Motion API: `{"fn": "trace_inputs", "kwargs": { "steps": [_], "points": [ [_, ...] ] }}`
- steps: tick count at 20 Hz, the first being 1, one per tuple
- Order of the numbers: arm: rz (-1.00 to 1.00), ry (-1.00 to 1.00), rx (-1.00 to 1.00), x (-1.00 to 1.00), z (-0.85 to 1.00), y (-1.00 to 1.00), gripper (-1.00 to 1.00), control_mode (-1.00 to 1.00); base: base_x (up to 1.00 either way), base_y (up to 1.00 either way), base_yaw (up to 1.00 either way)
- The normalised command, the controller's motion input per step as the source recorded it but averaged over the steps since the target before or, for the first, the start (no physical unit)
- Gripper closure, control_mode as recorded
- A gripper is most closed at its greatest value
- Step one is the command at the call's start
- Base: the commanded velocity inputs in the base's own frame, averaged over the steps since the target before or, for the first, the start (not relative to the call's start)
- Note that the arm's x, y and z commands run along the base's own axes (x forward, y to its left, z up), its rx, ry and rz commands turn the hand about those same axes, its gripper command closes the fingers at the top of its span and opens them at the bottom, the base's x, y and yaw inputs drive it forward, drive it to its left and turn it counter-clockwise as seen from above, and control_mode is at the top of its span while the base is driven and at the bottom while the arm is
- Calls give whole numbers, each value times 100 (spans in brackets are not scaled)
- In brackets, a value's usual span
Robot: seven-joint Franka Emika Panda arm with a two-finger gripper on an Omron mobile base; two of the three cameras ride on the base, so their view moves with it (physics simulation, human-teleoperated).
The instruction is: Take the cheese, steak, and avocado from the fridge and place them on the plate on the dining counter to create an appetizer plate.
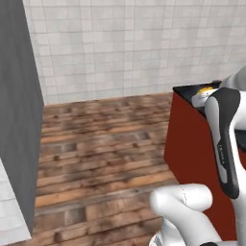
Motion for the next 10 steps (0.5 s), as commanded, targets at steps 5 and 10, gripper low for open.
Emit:
{"fn": "trace_inputs", "kwargs": {
  "steps": [5,10],
  "points": [
    [0,0,0,0,0,0,100,100,100,31,-30],
    [0,0,0,0,0,0,100,100,100,25,-30]
  ]
}}
